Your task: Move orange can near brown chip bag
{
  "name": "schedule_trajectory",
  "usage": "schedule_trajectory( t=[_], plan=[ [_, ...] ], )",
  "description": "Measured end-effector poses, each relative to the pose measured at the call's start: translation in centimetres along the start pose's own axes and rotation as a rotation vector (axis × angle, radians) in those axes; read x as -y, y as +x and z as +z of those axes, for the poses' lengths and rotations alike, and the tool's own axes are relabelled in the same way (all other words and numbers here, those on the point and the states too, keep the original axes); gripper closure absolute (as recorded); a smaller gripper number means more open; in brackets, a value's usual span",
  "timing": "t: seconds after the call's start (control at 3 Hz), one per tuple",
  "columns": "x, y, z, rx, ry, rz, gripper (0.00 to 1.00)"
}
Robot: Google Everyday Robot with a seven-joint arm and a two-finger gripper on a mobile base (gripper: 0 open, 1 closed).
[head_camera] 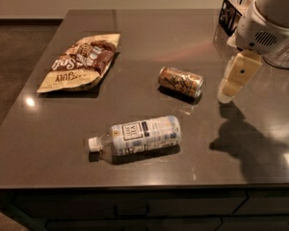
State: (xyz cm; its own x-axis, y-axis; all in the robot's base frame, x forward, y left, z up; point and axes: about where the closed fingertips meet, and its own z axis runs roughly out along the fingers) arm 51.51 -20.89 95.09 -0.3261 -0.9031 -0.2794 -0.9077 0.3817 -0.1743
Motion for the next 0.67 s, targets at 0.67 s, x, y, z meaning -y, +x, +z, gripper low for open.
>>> schedule_trajectory(
  t=[0.67],
  plan=[
    [3.8, -2.6, 5.9, 0.024, -0.045, 0.02, 0.0]
  ],
)
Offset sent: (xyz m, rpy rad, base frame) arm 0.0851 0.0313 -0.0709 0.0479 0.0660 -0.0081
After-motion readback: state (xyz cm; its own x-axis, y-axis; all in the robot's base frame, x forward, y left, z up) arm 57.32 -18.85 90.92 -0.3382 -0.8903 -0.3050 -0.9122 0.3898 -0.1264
